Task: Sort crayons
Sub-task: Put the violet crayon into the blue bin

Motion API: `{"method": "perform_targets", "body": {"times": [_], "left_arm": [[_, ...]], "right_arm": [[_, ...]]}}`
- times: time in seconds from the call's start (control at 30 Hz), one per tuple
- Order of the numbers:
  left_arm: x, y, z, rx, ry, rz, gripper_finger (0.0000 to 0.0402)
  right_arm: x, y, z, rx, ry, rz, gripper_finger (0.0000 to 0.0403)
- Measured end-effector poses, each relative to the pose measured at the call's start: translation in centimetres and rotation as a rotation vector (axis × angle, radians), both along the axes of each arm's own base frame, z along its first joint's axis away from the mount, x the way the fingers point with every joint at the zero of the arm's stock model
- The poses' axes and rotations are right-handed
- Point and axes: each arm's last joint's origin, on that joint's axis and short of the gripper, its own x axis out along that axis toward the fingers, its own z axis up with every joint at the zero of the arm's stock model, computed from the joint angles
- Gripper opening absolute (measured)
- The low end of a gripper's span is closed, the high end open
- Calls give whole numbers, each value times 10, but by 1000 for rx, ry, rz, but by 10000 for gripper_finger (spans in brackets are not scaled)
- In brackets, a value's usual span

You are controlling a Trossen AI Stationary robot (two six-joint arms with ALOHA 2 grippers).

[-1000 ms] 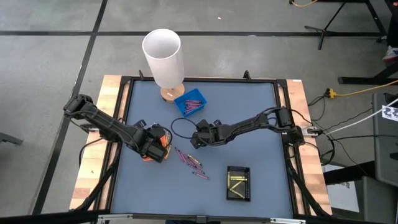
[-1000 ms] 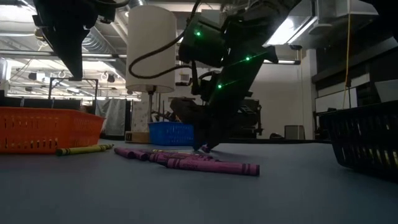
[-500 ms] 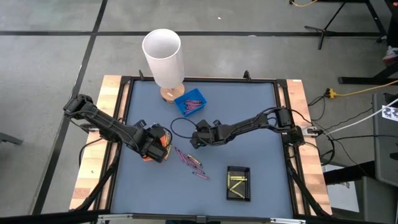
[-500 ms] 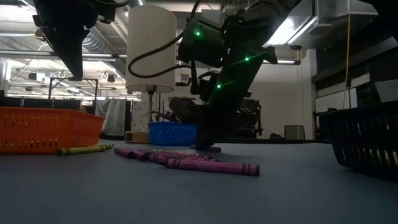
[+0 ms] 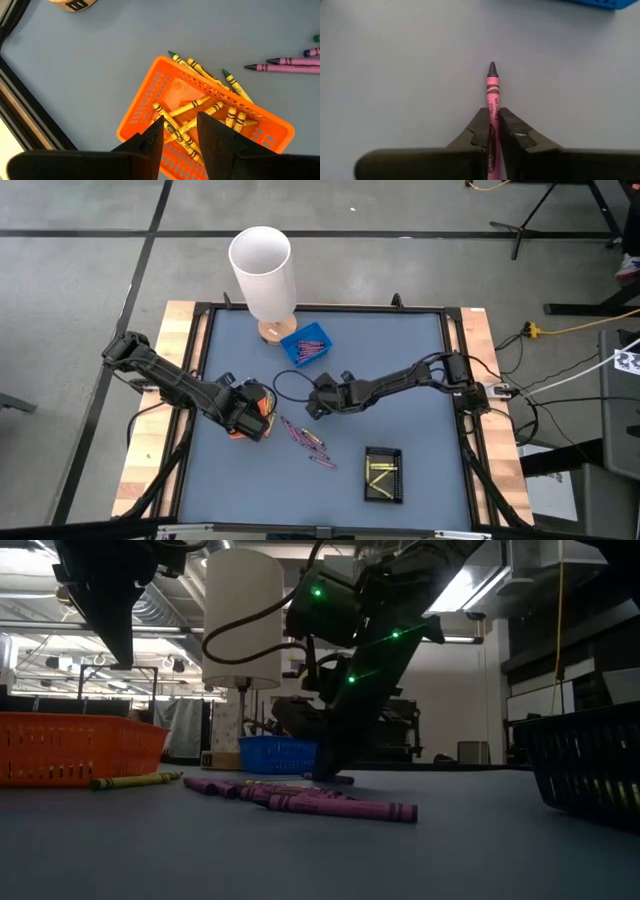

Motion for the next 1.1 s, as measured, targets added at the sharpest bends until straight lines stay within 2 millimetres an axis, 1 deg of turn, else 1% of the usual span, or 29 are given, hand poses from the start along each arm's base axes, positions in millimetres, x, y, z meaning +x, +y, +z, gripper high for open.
{"method": "perform_targets", "body": {"times": [0.2, 0.4, 0.53, 0.67, 0.77, 0.87, 0.97, 1.1], "left_arm": [[0, 0, 0, 1, -2, 0, 101], [1, 0, 0, 8, -15, 0, 101], [1, 0, 0, 22, -26, -3, 101], [2, 0, 0, 25, -28, -3, 101], [2, 0, 0, 26, -28, -4, 101], [2, 0, 0, 29, -29, -4, 101], [2, 0, 1, 36, -33, -4, 101], [2, 0, 1, 41, -35, -5, 101]], "right_arm": [[1, -11, 7, -29, -1, 23, 25], [11, -26, 25, -43, -8, 68, 25], [22, -34, 44, -68, -31, 120, 25], [32, -36, 65, -93, -56, 180, 25], [39, -39, 82, -149, -58, 220, 26], [43, -43, 92, -208, -49, 266, 26], [44, -53, 97, -252, -36, 293, 26], [42, -69, 96, -280, 14, 312, 26]]}}
